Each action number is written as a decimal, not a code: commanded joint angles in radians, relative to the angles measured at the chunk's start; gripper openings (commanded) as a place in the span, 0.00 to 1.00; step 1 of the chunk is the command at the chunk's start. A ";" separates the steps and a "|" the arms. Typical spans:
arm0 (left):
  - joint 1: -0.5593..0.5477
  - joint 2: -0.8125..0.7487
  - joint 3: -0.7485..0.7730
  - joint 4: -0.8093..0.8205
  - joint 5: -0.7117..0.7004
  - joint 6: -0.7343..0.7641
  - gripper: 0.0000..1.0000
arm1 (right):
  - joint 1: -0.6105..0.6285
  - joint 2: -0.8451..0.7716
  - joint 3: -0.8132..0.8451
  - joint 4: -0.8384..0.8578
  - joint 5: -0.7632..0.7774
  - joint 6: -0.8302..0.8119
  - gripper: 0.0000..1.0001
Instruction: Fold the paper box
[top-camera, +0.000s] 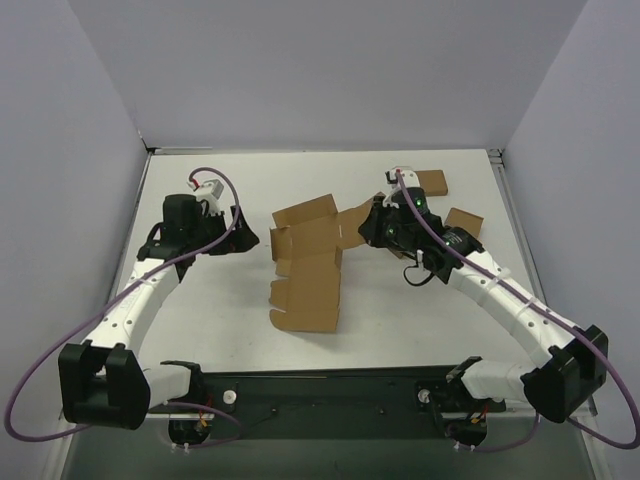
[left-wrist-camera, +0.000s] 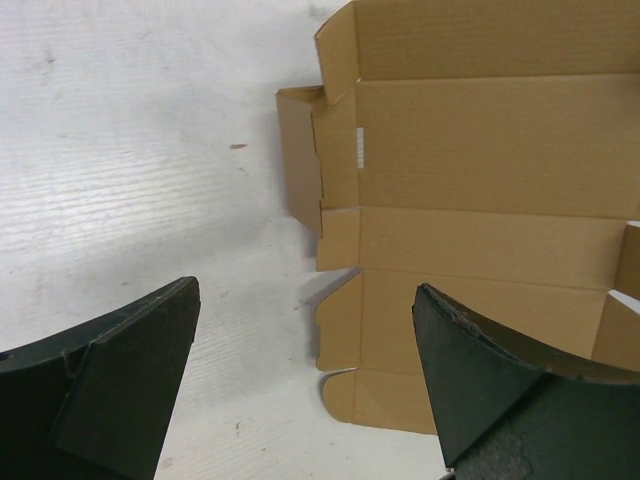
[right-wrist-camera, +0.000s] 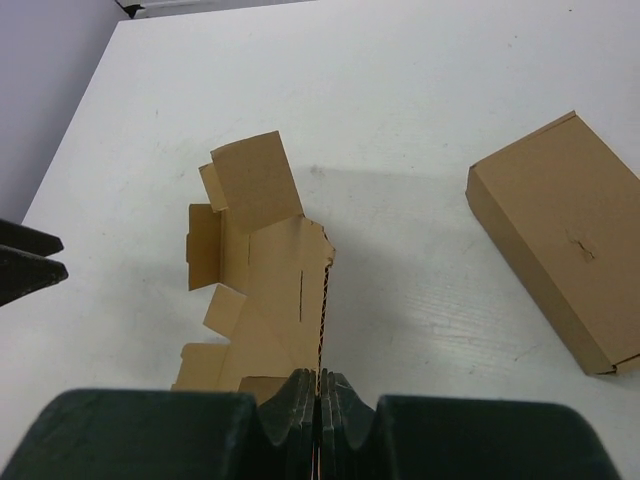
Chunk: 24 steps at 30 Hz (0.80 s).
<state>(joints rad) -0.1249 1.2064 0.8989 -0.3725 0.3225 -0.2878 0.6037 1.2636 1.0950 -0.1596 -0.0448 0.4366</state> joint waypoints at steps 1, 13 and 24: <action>0.008 0.030 0.005 0.113 0.168 -0.056 0.97 | 0.001 -0.101 -0.010 -0.003 -0.018 0.024 0.00; 0.001 0.039 -0.011 0.144 0.219 -0.060 0.97 | -0.005 -0.231 -0.035 -0.011 -0.133 0.071 0.00; -0.016 0.093 -0.015 0.181 0.273 -0.091 0.97 | -0.005 -0.296 -0.038 0.005 -0.225 0.113 0.00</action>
<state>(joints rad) -0.1268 1.2819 0.8825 -0.2619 0.5484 -0.3630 0.6025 1.0088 1.0599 -0.1909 -0.2150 0.5182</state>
